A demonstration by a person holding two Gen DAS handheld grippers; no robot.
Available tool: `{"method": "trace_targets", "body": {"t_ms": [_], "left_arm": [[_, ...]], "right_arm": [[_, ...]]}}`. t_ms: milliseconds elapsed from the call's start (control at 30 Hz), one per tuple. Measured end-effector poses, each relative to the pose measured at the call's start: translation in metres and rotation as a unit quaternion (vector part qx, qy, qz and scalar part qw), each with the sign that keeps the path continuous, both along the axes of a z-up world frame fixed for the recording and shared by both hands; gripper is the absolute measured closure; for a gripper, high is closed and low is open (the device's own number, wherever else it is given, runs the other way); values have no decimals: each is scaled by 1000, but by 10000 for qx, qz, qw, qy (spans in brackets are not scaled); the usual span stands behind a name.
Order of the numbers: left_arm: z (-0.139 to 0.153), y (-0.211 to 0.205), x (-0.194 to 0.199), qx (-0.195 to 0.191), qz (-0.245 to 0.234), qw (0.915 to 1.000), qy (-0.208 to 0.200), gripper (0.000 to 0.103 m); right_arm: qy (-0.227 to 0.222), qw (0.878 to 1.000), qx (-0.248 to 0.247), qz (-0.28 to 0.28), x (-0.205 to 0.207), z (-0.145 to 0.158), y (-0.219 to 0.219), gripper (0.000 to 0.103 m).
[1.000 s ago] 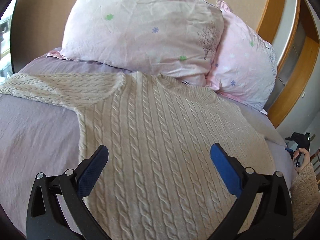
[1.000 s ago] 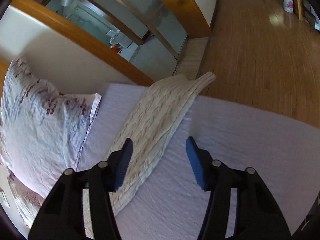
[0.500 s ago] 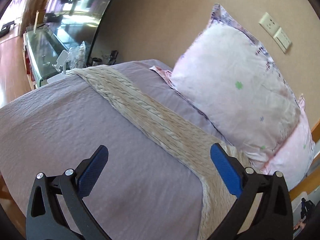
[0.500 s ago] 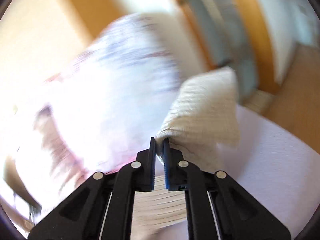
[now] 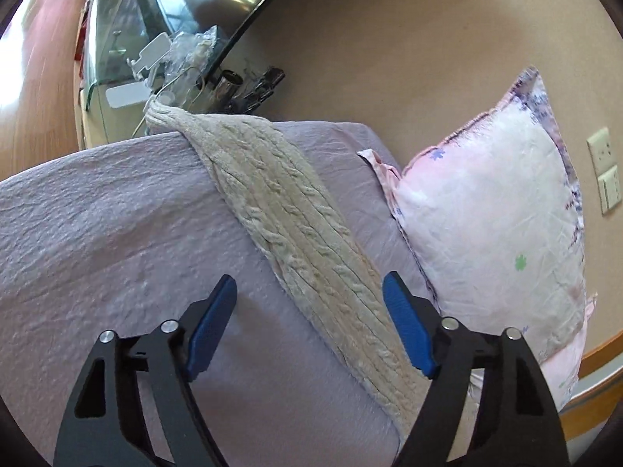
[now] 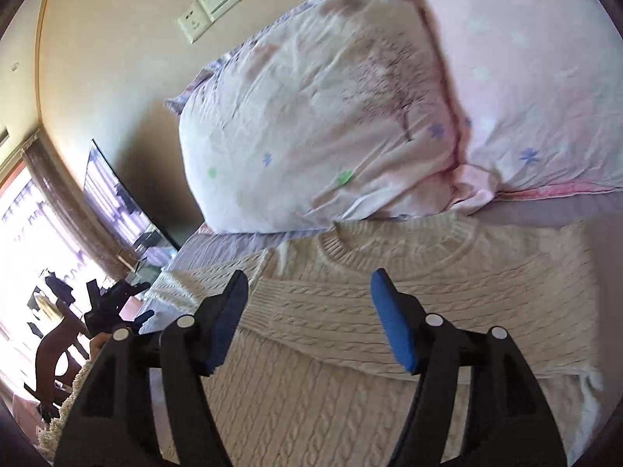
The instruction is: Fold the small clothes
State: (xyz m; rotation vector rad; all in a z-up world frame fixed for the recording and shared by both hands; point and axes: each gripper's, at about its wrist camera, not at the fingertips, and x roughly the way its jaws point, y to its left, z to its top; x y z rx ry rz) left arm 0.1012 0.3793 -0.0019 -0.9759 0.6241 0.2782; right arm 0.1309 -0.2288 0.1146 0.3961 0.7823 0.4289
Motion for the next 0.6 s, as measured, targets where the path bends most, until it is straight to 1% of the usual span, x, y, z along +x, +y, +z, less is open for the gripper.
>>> {"method": "trace_targets", "body": {"t_ms": [33, 67, 133, 200, 233, 267, 300, 333, 367, 400, 433, 467, 500, 533, 567, 600], "left_arm": [[-2, 7, 2, -14, 116, 9999, -2, 34], [-3, 14, 4, -56, 233, 9997, 15, 39], [-8, 29, 6, -294, 429, 9986, -85, 43], [-14, 44, 7, -527, 675, 9963, -104, 61], [-16, 50, 8, -636, 760, 9950, -98, 68], [-19, 55, 10, -701, 818, 9942, -13, 85], [-18, 57, 14, -685, 804, 9944, 76, 95], [-13, 55, 18, -568, 761, 9954, 119, 95], [-3, 48, 22, -324, 706, 9969, 120, 95], [12, 37, 27, -50, 555, 9984, 36, 96], [30, 22, 35, 200, 289, 9993, -109, 96], [50, 1, 43, 459, -59, 9985, -301, 97], [70, -25, 51, 709, -462, 9950, -525, 97], [90, -58, 58, 965, -938, 9880, -752, 97], [107, -98, 63, 1215, -1488, 9764, -982, 97], [120, -139, 65, 1399, -2056, 9612, -1191, 97]], "right_arm": [[16, 9999, 3, -133, -6, 0, -13, 34], [21, 9996, -22, -266, -10, 2, -25, 34], [19, 9990, -82, -442, -11, 1, -43, 33], [40, 9984, -62, -562, -13, -2, -56, 33], [44, 9983, -40, -585, -15, -3, -61, 32], [44, 9982, -43, -603, -17, -4, -64, 32], [33, 9981, -55, -613, -19, -6, -66, 32], [21, 9981, -68, -619, -20, -7, -69, 32], [12, 9980, -80, -621, -21, -8, -70, 32], [3, 9981, -79, -612, -21, -7, -72, 32], [-16, 9982, -68, -603, -21, -7, -74, 32], [-44, 9981, -66, -607, -21, -7, -76, 32], [-75, 9980, -53, -619, -21, -6, -77, 32], [-102, 9980, -13, -619, -21, -6, -78, 32], [-115, 9980, 29, -627, -20, -6, -79, 32], [-112, 9979, 67, -636, -20, -7, -79, 32]]}}
